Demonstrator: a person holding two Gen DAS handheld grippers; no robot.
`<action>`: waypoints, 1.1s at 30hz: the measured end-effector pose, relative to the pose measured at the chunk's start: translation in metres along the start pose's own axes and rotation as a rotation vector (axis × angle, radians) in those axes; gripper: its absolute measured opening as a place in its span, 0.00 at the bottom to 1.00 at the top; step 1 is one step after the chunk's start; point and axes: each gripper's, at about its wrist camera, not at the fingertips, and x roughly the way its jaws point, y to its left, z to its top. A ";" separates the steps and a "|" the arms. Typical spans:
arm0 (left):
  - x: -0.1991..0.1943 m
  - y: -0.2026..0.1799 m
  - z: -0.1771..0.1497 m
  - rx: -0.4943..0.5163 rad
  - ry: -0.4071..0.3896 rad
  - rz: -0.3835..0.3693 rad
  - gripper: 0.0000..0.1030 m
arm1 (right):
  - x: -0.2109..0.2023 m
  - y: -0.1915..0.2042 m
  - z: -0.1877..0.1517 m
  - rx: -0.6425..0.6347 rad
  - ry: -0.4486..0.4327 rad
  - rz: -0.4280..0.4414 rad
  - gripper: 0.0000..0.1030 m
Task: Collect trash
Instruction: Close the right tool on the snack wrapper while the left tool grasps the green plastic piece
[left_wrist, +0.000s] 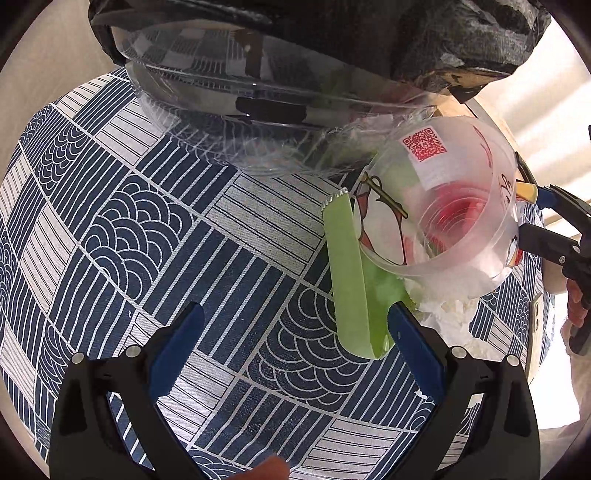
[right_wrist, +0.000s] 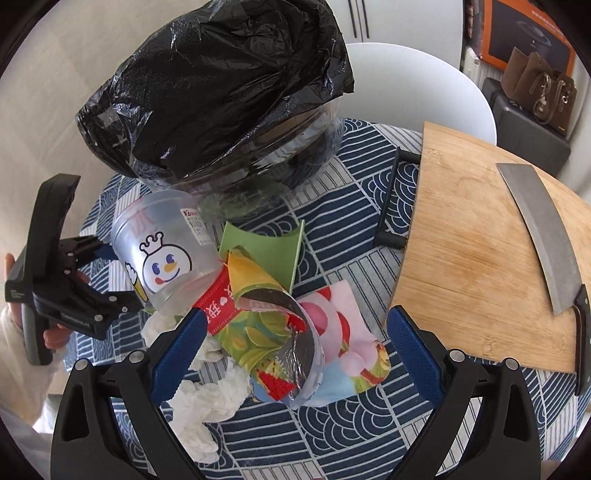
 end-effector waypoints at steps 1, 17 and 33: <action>0.001 0.001 0.000 -0.001 0.002 -0.004 0.94 | 0.001 0.001 0.001 -0.005 0.001 -0.003 0.90; 0.030 0.004 -0.002 -0.044 0.010 0.030 0.94 | -0.003 0.020 0.000 -0.082 -0.015 -0.010 0.07; 0.047 -0.032 -0.006 0.074 0.031 0.163 0.95 | -0.044 0.032 -0.016 -0.110 -0.095 -0.008 0.04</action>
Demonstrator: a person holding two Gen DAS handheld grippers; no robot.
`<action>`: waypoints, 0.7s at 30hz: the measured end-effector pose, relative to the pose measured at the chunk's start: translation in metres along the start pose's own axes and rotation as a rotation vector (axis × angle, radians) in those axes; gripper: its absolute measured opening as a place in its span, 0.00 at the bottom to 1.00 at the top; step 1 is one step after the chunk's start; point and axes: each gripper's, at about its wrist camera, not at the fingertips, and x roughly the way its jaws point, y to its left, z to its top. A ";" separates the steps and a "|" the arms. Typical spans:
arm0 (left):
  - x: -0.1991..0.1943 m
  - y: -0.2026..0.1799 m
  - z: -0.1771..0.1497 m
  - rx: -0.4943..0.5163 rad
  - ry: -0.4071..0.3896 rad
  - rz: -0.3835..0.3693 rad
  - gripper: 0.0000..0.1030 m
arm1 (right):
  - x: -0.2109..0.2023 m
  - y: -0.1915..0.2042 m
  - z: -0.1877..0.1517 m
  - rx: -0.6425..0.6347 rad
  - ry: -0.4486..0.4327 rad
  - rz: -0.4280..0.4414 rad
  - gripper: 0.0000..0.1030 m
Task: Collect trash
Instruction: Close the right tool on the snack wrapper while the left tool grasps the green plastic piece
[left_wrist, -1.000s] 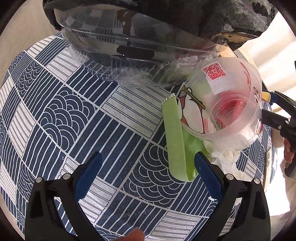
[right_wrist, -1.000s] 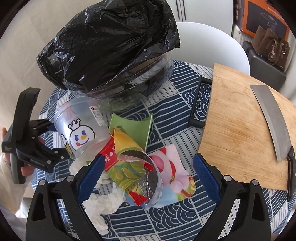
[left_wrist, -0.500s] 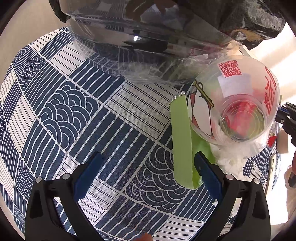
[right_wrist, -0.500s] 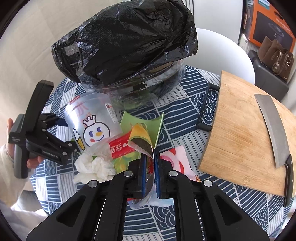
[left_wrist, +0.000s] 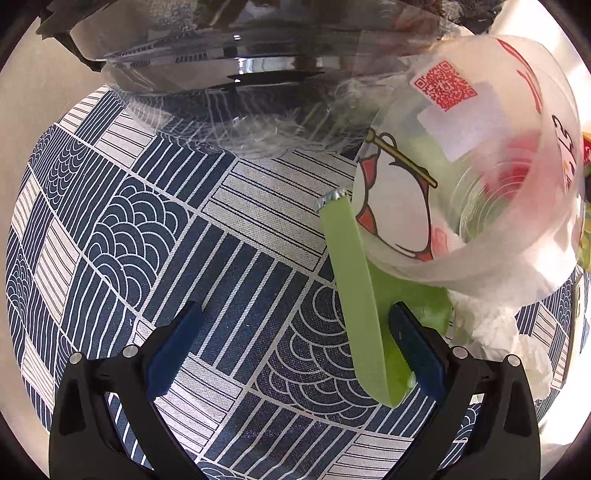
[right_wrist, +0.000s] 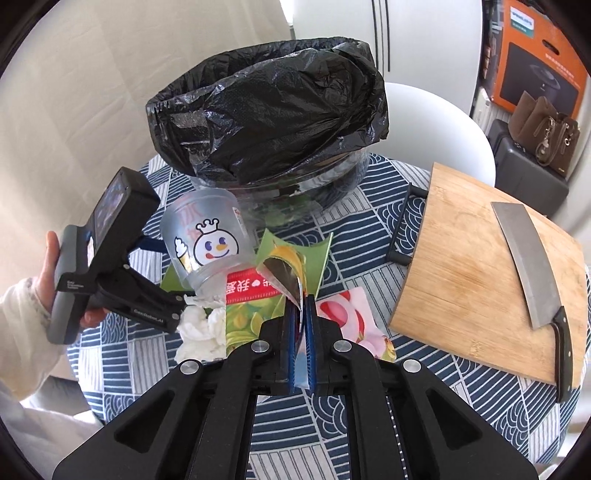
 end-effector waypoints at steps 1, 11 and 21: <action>-0.001 -0.001 -0.001 -0.007 -0.001 0.003 0.94 | -0.002 0.001 -0.001 0.002 -0.004 -0.004 0.04; -0.020 0.002 -0.015 -0.014 -0.003 -0.020 0.22 | -0.022 0.008 -0.017 -0.007 -0.026 -0.012 0.04; -0.046 0.013 -0.050 -0.033 0.036 0.089 0.09 | -0.042 0.028 -0.033 -0.058 -0.087 0.000 0.04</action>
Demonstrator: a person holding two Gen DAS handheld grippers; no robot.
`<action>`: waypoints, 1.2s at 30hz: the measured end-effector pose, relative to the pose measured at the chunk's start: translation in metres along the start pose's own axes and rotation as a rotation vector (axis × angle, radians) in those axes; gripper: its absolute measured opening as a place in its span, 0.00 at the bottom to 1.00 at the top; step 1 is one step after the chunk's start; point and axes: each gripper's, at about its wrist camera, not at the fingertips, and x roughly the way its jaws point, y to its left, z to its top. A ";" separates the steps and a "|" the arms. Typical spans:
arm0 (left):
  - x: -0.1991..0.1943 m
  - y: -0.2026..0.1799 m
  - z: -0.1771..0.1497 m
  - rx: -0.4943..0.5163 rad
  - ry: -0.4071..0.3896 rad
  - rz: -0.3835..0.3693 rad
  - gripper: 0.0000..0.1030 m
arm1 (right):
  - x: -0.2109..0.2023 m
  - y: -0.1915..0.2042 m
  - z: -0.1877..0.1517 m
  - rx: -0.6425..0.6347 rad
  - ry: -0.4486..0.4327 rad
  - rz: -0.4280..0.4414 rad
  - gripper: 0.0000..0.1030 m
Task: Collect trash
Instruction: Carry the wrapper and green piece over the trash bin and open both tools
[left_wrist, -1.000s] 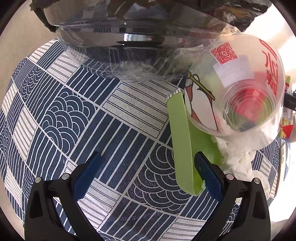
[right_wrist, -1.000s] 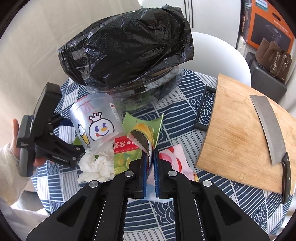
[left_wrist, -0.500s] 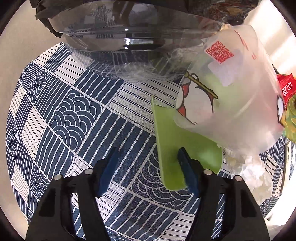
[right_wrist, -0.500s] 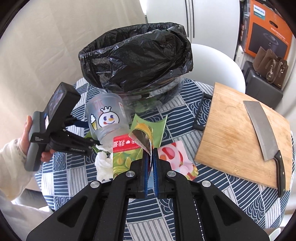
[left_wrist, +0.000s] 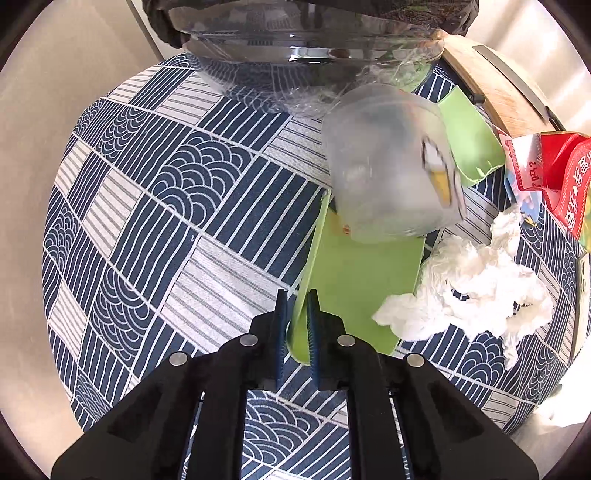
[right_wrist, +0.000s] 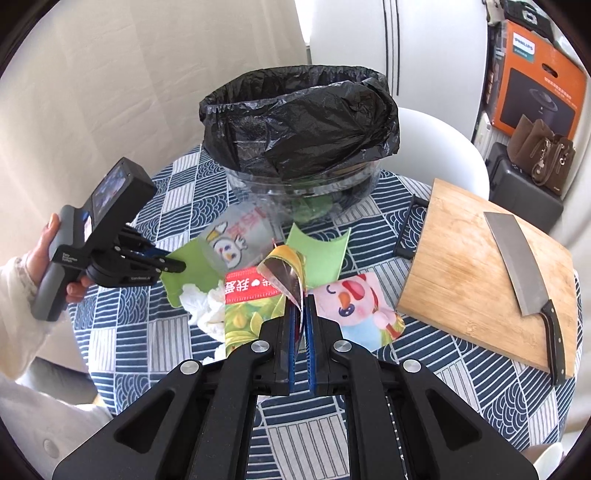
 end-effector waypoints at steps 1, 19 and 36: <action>-0.004 0.003 -0.005 -0.005 -0.001 0.010 0.08 | -0.002 0.002 -0.001 -0.004 -0.005 0.003 0.04; -0.043 0.044 -0.069 -0.119 -0.005 0.135 0.05 | -0.036 0.018 -0.032 -0.012 -0.051 0.016 0.04; -0.099 0.082 -0.099 -0.267 -0.046 0.239 0.05 | -0.058 0.010 -0.045 0.018 -0.124 0.046 0.05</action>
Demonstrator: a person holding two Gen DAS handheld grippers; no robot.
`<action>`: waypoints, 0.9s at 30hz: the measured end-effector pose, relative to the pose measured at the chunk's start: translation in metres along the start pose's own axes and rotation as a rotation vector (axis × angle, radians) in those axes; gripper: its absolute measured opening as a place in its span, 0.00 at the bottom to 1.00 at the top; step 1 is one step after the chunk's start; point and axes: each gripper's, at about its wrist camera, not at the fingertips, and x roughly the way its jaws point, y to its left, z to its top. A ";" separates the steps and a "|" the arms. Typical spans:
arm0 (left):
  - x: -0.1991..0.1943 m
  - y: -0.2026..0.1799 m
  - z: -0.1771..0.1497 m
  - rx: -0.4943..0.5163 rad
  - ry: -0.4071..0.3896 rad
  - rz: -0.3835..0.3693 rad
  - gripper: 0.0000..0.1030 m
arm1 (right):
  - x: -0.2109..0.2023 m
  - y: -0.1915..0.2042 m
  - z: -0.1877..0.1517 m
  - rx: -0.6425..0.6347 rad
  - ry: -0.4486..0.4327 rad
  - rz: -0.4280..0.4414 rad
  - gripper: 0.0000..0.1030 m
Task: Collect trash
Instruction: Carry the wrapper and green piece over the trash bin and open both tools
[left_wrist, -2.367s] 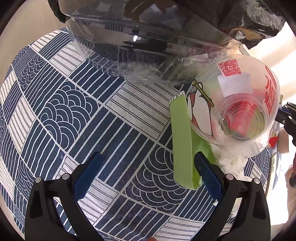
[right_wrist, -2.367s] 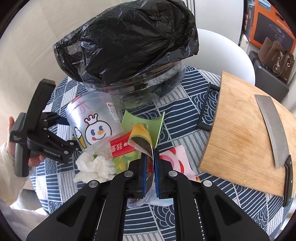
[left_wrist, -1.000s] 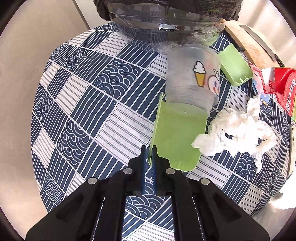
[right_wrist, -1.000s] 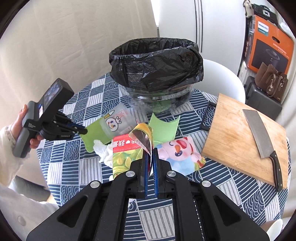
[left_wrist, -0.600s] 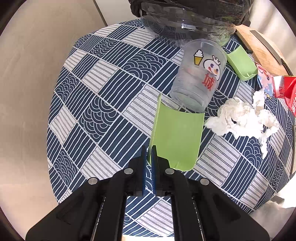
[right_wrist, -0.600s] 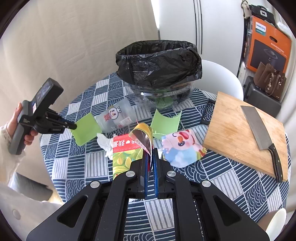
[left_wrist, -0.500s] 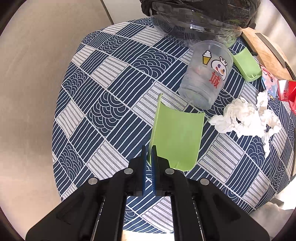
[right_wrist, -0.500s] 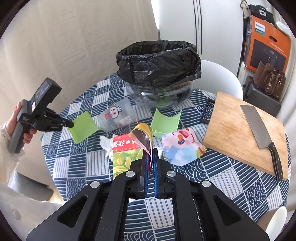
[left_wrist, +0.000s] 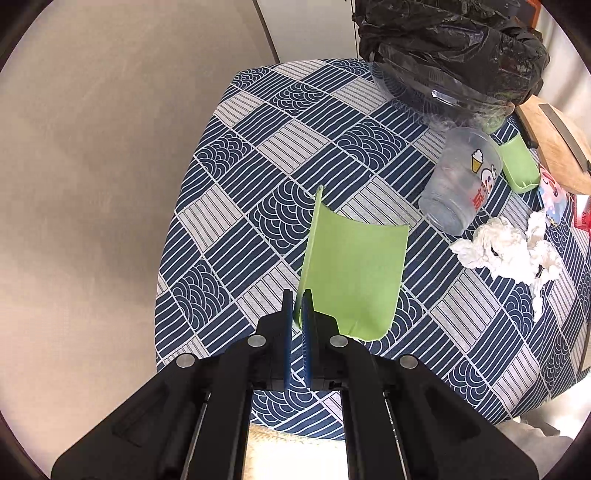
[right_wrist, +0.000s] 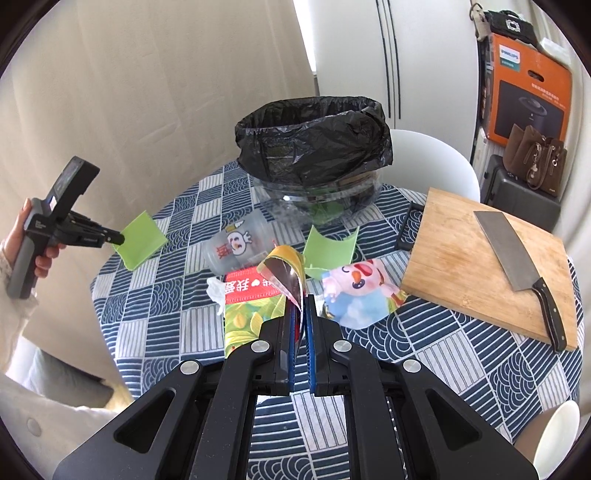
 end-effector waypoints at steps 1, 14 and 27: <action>-0.002 0.003 0.001 -0.014 -0.005 0.001 0.05 | -0.002 -0.001 0.001 0.003 -0.003 0.003 0.05; -0.022 0.036 0.047 -0.116 -0.111 -0.078 0.05 | -0.011 -0.031 0.031 0.106 -0.054 0.001 0.05; -0.045 0.043 0.128 -0.065 -0.245 -0.159 0.05 | -0.013 -0.031 0.108 0.130 -0.195 -0.070 0.05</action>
